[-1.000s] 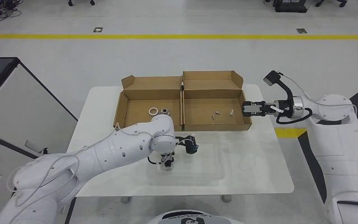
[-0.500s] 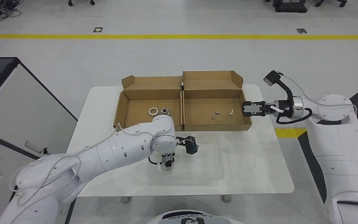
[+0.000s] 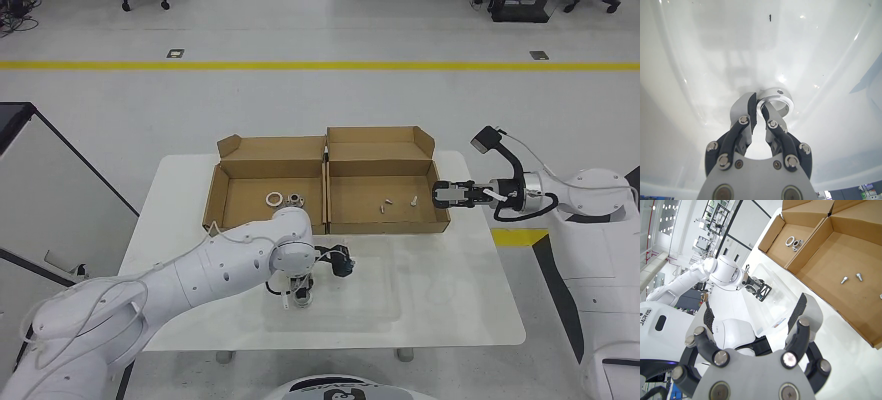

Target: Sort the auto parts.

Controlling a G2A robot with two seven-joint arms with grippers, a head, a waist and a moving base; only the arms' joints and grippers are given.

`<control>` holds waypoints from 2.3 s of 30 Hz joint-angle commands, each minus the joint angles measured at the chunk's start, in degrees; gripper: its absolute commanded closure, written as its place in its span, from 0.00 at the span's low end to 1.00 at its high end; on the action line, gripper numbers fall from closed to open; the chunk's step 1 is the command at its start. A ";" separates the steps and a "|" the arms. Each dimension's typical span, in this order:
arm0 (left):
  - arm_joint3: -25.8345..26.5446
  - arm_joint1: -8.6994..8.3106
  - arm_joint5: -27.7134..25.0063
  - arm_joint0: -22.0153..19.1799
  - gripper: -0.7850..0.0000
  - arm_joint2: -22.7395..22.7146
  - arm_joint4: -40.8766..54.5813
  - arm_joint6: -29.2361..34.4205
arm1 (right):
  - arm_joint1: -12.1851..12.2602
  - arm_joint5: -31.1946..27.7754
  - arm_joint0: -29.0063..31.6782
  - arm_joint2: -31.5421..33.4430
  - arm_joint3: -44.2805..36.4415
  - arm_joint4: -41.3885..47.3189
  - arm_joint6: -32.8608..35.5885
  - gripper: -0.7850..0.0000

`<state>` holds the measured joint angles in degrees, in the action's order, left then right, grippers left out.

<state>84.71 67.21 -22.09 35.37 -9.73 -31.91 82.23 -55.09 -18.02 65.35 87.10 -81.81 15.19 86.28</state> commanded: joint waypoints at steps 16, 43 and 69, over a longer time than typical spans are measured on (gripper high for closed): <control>16.14 -1.42 5.02 -19.22 1.00 -0.01 16.57 5.02 | 0.00 0.00 0.00 0.00 -0.01 0.00 0.00 0.00; 18.15 -17.08 -7.60 0.47 1.00 -30.40 27.95 -17.23 | 0.00 0.00 0.00 0.00 -0.01 0.00 0.00 0.00; 17.83 -17.18 -35.91 10.41 1.00 -43.05 45.66 -48.26 | 0.00 0.00 0.00 0.00 -0.01 0.00 0.00 0.00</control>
<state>101.54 49.83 -58.09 45.75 -52.45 12.59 34.65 -55.09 -18.02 65.35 87.10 -81.81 15.19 86.28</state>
